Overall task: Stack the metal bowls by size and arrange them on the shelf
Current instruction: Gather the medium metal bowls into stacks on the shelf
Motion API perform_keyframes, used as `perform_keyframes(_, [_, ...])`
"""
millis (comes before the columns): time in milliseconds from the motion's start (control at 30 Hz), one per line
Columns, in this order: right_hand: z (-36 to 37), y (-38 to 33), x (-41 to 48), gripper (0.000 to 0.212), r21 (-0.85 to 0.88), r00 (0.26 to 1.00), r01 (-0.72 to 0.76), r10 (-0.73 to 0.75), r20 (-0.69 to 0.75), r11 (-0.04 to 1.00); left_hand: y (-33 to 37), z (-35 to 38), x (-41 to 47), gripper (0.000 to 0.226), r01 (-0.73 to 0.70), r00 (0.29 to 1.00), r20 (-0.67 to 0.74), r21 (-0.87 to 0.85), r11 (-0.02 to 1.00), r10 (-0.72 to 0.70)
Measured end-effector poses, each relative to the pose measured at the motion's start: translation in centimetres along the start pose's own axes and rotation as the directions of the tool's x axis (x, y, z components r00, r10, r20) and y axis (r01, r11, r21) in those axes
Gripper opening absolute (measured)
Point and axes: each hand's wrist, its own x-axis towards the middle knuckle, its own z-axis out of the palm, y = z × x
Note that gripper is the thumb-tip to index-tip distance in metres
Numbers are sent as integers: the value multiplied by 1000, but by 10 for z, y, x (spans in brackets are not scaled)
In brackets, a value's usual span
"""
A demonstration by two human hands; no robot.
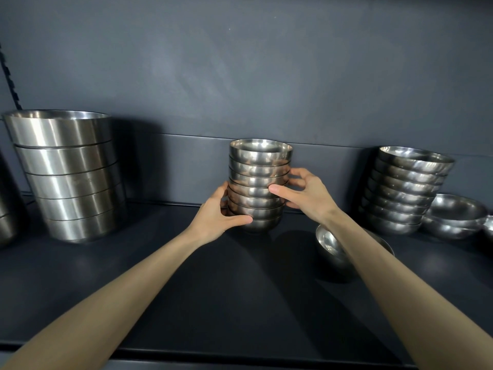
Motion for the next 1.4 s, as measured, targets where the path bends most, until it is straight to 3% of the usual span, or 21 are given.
perform_keyframes(567, [10, 3, 13, 44, -8, 999, -31, 30, -29, 1000, -7, -9, 15, 75, 42, 999, -16, 56, 998, -41])
perform_keyframes(667, [10, 2, 13, 51, -23, 999, -46, 45, -29, 999, -6, -12, 16, 81, 59, 998, -3, 94, 994, -59])
perform_keyframes(833, [8, -6, 8, 69, -142, 998, -59, 58, -15, 988, 5, -16, 14, 85, 97, 993, 38, 235, 967, -109])
perform_keyframes(967, [-4, -13, 1, 82, -301, 997, -83, 77, -30, 950, 25, -26, 11, 86, 107, 993, -20, 493, 864, -112])
perform_keyframes(1133, [-33, -32, -15, 74, -485, 996, -64, 26, -85, 872, 59, -40, 1, 70, 42, 999, -46, 636, 771, -16])
perform_keyframes(1400, [-99, -69, -66, 65, -763, 987, 11, -131, -96, 646, 136, -11, -28, 55, -228, 964, 84, 749, 622, 253])
